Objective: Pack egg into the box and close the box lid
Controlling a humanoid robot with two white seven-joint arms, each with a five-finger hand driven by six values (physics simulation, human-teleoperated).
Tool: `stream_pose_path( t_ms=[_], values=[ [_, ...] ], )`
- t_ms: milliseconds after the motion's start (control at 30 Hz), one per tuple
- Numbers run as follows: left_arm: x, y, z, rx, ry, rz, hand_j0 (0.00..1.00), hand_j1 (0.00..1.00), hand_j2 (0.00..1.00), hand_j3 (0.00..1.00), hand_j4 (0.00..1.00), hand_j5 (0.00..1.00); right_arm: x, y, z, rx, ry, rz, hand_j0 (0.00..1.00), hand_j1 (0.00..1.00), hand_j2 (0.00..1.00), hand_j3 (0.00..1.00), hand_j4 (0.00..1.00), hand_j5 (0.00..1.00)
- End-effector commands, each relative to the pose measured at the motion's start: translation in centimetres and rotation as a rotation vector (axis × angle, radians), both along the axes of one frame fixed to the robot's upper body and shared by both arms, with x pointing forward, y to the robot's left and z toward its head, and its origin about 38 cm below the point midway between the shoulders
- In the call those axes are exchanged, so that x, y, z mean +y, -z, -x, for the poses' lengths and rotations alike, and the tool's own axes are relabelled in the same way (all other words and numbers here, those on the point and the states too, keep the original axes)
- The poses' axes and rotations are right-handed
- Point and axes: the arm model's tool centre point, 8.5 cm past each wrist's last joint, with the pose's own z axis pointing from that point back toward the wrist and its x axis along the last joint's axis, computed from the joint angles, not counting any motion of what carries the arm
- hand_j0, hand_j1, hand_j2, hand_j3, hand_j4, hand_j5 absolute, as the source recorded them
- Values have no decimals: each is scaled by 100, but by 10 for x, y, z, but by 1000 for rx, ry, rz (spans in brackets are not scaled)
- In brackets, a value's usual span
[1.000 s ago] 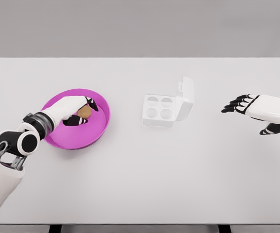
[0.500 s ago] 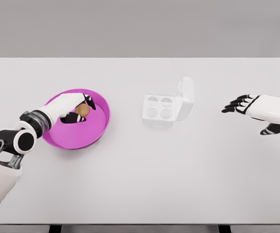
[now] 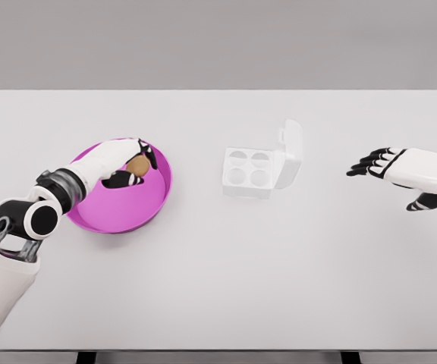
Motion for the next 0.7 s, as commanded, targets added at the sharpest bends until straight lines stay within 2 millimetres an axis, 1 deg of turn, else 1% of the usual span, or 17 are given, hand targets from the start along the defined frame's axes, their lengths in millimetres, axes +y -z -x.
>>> stream_pose_path(
  t_ms=[0, 167, 267, 367, 600, 667],
  values=[
    [-3, -2, 0, -9, 10, 9, 36, 36, 36, 36, 36, 36, 0, 0, 0, 1, 2, -6, 100, 100, 100, 100, 100, 100],
    [-4, -4, -1, -14, 11, 16, 35, 35, 35, 35, 35, 35, 0, 0, 0, 3, 4, -6, 100, 100, 100, 100, 100, 100],
    [-11, -5, -1, -18, 22, 32, 35, 35, 35, 35, 35, 35, 0, 1, 0, 3, 3, -7, 100, 100, 100, 100, 100, 100],
    [-11, -8, -1, -41, 53, 27, 33, 33, 33, 33, 33, 33, 0, 1, 0, 3, 3, -7, 100, 100, 100, 100, 100, 100],
    [-15, -13, -2, -61, 77, 33, 33, 33, 33, 33, 33, 33, 0, 1, 0, 3, 3, -7, 100, 100, 100, 100, 100, 100],
    [-19, -15, -3, -67, 95, 45, 33, 33, 33, 33, 33, 33, 0, 1, 0, 3, 3, -7, 100, 100, 100, 100, 100, 100]
  ],
)
